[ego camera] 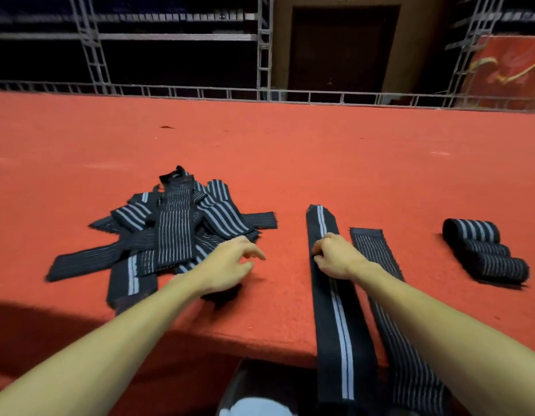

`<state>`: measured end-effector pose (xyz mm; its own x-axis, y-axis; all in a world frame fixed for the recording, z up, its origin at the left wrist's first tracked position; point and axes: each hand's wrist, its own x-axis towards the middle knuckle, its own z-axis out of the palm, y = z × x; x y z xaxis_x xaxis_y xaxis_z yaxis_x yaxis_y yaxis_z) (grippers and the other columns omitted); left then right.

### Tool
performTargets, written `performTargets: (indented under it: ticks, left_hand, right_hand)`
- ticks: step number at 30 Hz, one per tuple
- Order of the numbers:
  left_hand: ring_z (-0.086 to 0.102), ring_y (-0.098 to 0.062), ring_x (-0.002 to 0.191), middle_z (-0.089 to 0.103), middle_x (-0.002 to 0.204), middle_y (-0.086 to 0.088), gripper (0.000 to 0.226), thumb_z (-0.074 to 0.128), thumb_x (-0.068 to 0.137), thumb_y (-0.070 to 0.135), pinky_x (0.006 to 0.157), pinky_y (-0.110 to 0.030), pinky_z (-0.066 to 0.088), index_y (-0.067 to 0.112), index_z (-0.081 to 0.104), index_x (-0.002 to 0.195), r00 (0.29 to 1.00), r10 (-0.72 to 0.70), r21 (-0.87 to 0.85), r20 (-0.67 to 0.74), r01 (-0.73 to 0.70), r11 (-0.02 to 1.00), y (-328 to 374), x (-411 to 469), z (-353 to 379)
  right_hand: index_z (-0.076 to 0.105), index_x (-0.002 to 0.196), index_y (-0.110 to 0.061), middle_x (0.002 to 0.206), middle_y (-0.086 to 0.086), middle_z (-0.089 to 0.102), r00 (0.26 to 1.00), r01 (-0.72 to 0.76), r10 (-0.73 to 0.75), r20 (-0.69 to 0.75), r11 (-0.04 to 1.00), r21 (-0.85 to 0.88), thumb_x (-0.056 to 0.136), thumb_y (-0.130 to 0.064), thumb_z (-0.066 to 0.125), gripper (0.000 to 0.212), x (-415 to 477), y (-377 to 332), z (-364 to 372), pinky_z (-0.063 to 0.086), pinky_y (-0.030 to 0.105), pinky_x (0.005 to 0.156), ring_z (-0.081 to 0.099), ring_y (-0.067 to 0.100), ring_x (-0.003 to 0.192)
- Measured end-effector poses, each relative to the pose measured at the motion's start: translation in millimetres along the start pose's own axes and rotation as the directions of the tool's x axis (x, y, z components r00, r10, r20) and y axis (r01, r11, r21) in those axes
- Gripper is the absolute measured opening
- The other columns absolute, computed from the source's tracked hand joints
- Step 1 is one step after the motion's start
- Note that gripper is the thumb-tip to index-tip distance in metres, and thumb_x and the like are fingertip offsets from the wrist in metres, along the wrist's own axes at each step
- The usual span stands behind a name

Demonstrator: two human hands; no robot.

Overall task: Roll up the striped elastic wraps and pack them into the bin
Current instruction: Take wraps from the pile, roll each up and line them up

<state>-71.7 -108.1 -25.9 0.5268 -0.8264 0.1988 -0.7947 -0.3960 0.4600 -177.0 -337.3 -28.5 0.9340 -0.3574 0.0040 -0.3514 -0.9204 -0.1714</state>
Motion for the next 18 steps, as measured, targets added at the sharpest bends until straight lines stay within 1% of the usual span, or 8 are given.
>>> performTargets:
  ticks: [3, 7, 8, 11, 13, 14, 16, 18]
  left_hand:
    - [0.057, -0.009, 0.089, 0.061, 0.094, 0.003, 0.033, 0.053, 0.083, -0.005, 0.083, -0.022, 0.042, 0.021, 0.071, 0.092, 0.98, -0.076, -0.063, -0.184, 0.066, 0.996, -23.3, -23.8, -17.8]
    - [0.054, -0.003, 0.086, 0.056, 0.093, 0.008, 0.032, 0.05, 0.086, -0.003, 0.075, -0.007, 0.036, 0.022, 0.069, 0.092, 0.978, -0.127, -0.014, -0.167, 0.126, 0.992, -45.0, -42.9, -21.3]
    - [0.054, -0.003, 0.087, 0.055, 0.094, 0.009, 0.03, 0.05, 0.087, -0.001, 0.076, -0.008, 0.037, 0.022, 0.069, 0.094, 0.978, -0.131, -0.005, -0.16, 0.132, 0.991, -48.6, -43.0, -19.5]
    - [0.056, -0.008, 0.092, 0.055, 0.095, 0.01, 0.027, 0.05, 0.088, 0.005, 0.09, -0.028, 0.044, 0.023, 0.069, 0.094, 0.974, -0.142, 0.028, -0.174, 0.149, 0.988, -58.9, -32.5, -14.9]
    - [0.057, -0.009, 0.092, 0.055, 0.094, 0.012, 0.029, 0.05, 0.086, 0.006, 0.094, -0.036, 0.043, 0.028, 0.068, 0.09, 0.968, -0.162, 0.029, -0.194, 0.171, 0.985, -65.0, -21.3, -13.0]
    - [0.057, -0.008, 0.09, 0.055, 0.093, 0.013, 0.03, 0.05, 0.085, 0.006, 0.094, -0.037, 0.044, 0.03, 0.067, 0.088, 0.961, -0.179, 0.006, -0.212, 0.184, 0.983, -67.3, -15.5, -11.1]
    - [0.056, -0.007, 0.083, 0.058, 0.091, 0.012, 0.032, 0.052, 0.083, 0.004, 0.091, -0.037, 0.046, 0.033, 0.065, 0.084, 0.929, -0.248, -0.116, -0.275, 0.224, 0.968, -69.7, -5.4, -4.6]
    - [0.055, -0.003, 0.082, 0.061, 0.092, 0.015, 0.031, 0.053, 0.084, 0.008, 0.091, -0.033, 0.045, 0.037, 0.064, 0.083, 0.865, -0.358, -0.249, -0.351, 0.283, 0.926, -69.6, 0.8, 5.1]
  right_hand:
    - [0.066, 0.116, -0.015, 0.122, 0.012, 0.054, 0.995, 0.103, -0.102, -0.02, 0.993, 0.063, 0.088, -0.021, 0.051, 0.033, -4.0, -31.2, 1.0, 0.042, 0.04, 0.101, 0.052, 0.03, 0.117]
    - [0.065, 0.117, -0.014, 0.122, 0.011, 0.057, 0.982, 0.19, -0.188, -0.028, 0.975, 0.117, 0.09, -0.02, 0.05, 0.032, -0.2, -63.1, 2.8, 0.042, 0.036, 0.101, 0.052, 0.027, 0.119]
    - [0.065, 0.117, -0.012, 0.123, 0.012, 0.059, 0.979, 0.202, -0.199, -0.035, 0.971, 0.131, 0.09, -0.019, 0.05, 0.032, 3.5, -68.9, 3.2, 0.042, 0.034, 0.1, 0.053, 0.027, 0.119]
    - [0.065, 0.117, -0.008, 0.122, 0.011, 0.065, 0.978, 0.21, -0.205, -0.046, 0.96, 0.183, 0.091, -0.017, 0.051, 0.031, 20.1, -83.7, 3.9, 0.041, 0.027, 0.094, 0.057, 0.025, 0.114]
    - [0.066, 0.113, -0.009, 0.118, 0.009, 0.067, 0.981, 0.193, -0.184, -0.057, 0.952, 0.239, 0.092, -0.02, 0.053, 0.028, 36.2, -89.9, 6.2, 0.042, 0.026, 0.09, 0.059, 0.023, 0.11]
    - [0.066, 0.112, -0.009, 0.117, 0.007, 0.068, 0.984, 0.179, -0.167, -0.068, 0.947, 0.267, 0.093, -0.022, 0.053, 0.026, 45.8, -92.2, 8.9, 0.042, 0.026, 0.089, 0.06, 0.023, 0.11]
    - [0.066, 0.112, -0.01, 0.117, 0.007, 0.067, 0.988, 0.148, -0.126, -0.09, 0.94, 0.309, 0.094, -0.024, 0.053, 0.026, 65.4, -96.1, 14.7, 0.041, 0.027, 0.09, 0.059, 0.024, 0.112]
    - [0.062, 0.118, -0.008, 0.123, 0.009, 0.064, 0.991, 0.104, -0.07, -0.11, 0.933, 0.344, 0.094, -0.025, 0.053, 0.031, 84.0, -100.3, 20.3, 0.039, 0.028, 0.093, 0.056, 0.024, 0.116]
